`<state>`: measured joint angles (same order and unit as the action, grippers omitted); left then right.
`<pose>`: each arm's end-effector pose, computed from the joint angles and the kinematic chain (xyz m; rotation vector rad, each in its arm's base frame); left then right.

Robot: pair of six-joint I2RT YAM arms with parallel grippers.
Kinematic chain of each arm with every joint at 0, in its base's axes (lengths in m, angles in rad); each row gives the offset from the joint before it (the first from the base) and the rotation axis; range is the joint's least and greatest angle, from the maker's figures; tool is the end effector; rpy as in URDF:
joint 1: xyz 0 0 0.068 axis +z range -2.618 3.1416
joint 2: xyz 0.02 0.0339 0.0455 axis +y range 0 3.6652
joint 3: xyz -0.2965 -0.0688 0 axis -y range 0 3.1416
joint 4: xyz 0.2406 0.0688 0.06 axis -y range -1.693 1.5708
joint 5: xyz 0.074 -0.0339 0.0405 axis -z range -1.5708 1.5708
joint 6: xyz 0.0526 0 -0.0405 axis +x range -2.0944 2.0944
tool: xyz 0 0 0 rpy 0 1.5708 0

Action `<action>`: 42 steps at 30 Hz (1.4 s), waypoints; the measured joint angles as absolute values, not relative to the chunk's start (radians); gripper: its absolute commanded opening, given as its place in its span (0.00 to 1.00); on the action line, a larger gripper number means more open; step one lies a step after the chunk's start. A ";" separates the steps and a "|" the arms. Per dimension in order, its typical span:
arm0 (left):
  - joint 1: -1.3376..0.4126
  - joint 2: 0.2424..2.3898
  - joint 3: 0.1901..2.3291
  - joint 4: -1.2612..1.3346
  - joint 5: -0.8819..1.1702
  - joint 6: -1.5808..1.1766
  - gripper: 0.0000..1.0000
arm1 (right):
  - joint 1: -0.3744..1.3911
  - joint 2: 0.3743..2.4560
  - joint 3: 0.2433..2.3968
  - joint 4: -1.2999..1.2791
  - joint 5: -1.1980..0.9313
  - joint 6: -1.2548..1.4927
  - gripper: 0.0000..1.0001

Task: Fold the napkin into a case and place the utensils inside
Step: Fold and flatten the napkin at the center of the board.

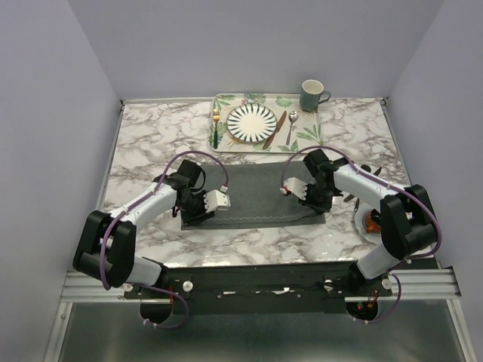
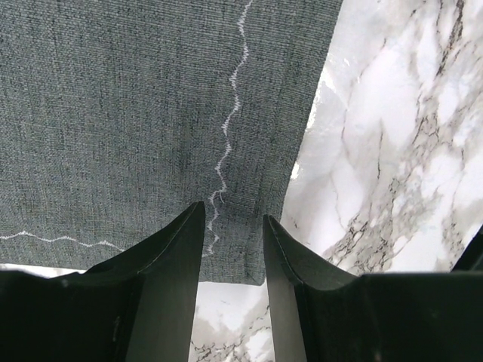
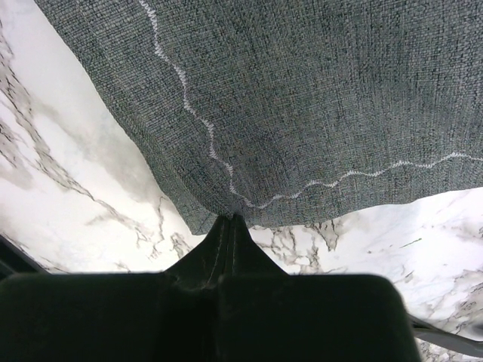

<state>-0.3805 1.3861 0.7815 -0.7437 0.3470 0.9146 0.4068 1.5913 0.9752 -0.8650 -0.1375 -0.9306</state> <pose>0.2021 -0.1001 0.1971 1.7397 2.2089 -0.3924 0.2437 0.1128 0.1943 -1.8765 2.3599 0.1655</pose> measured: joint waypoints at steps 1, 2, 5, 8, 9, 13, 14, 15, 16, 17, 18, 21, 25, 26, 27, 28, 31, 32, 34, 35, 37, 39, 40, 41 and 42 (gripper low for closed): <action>-0.381 1.387 0.781 -0.740 0.347 0.912 0.45 | 0.407 1.592 0.975 -0.865 -0.138 -0.928 0.01; -0.381 1.390 0.781 -0.736 0.345 0.911 0.44 | 0.407 1.592 0.975 -0.866 -0.138 -0.926 0.01; -0.382 1.399 0.781 -0.726 0.339 0.908 0.41 | 0.407 1.592 0.975 -0.866 -0.138 -0.924 0.01; -0.382 1.406 0.781 -0.722 0.331 0.908 0.38 | 0.407 1.592 0.975 -0.866 -0.138 -0.921 0.01; -0.382 1.407 0.781 -0.722 0.329 0.908 0.35 | 0.407 1.592 0.975 -0.867 -0.138 -0.920 0.01; -0.382 1.409 0.781 -0.723 0.326 0.910 0.32 | 0.407 1.594 0.976 -0.867 -0.138 -0.918 0.01; -0.382 1.409 0.781 -0.723 0.326 0.911 0.32 | 0.407 1.594 0.976 -0.867 -0.138 -0.917 0.01; -0.382 1.409 0.781 -0.723 0.325 0.912 0.31 | 0.407 1.596 0.978 -0.868 -0.138 -0.918 0.01; -0.382 1.409 0.781 -0.723 0.325 0.912 0.29 | 0.407 1.597 0.979 -0.869 -0.138 -0.918 0.01; -0.382 1.409 0.781 -0.723 0.325 0.912 0.26 | 0.407 1.597 0.979 -0.869 -0.139 -0.918 0.01; -0.382 1.409 0.781 -0.723 0.325 0.913 0.19 | 0.407 1.597 0.979 -0.869 -0.139 -0.918 0.01; -0.382 1.409 0.780 -0.725 0.325 0.915 0.07 | 0.407 1.597 0.979 -0.870 -0.139 -0.918 0.01; -0.384 1.407 0.783 -0.743 0.325 0.918 0.00 | 0.407 1.597 0.984 -0.877 -0.139 -0.918 0.01; -0.385 1.405 0.784 -0.750 0.325 0.919 0.00 | 0.407 1.597 0.986 -0.880 -0.140 -0.918 0.01; -0.387 1.398 0.789 -0.762 0.325 0.920 0.00 | 0.407 1.597 0.991 -0.884 -0.141 -0.918 0.01; -0.387 1.393 0.793 -0.770 0.325 0.920 0.00 | 0.407 1.597 0.992 -0.885 -0.144 -0.918 0.01; -0.387 1.358 0.805 -0.802 0.325 0.920 0.00 | 0.407 1.593 0.994 -0.891 -0.146 -0.918 0.01; -0.387 1.346 0.806 -0.810 0.325 0.921 0.00 | 0.407 1.590 0.994 -0.892 -0.146 -0.918 0.01; -0.387 1.326 0.806 -0.822 0.325 0.923 0.00 | 0.407 1.581 0.993 -0.894 -0.146 -0.918 0.01; -0.387 1.315 0.806 -0.831 0.325 0.924 0.00 | 0.407 1.575 0.993 -0.895 -0.146 -0.918 0.01; -0.387 1.306 0.806 -0.842 0.326 0.924 0.00 | 0.407 1.565 0.992 -0.896 -0.146 -0.918 0.01; -0.387 1.304 0.806 -0.850 0.326 0.923 0.00 | 0.407 1.557 0.986 -0.896 -0.146 -0.918 0.01; -0.387 1.304 0.806 -0.853 0.326 0.923 0.00 | 0.407 1.556 0.983 -0.896 -0.146 -0.919 0.01; -0.388 1.304 0.806 -0.857 0.326 0.923 0.00 | 0.407 1.555 0.981 -0.896 -0.146 -0.919 0.01; -0.389 1.304 0.806 -0.859 0.327 0.923 0.00 | 0.407 1.555 0.976 -0.896 -0.146 -0.919 0.01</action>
<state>-0.3885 1.3045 0.8059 -0.8585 0.3271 0.9226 0.4068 1.5555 0.9760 -0.8959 -0.1459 -0.9192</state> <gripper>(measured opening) 0.008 0.012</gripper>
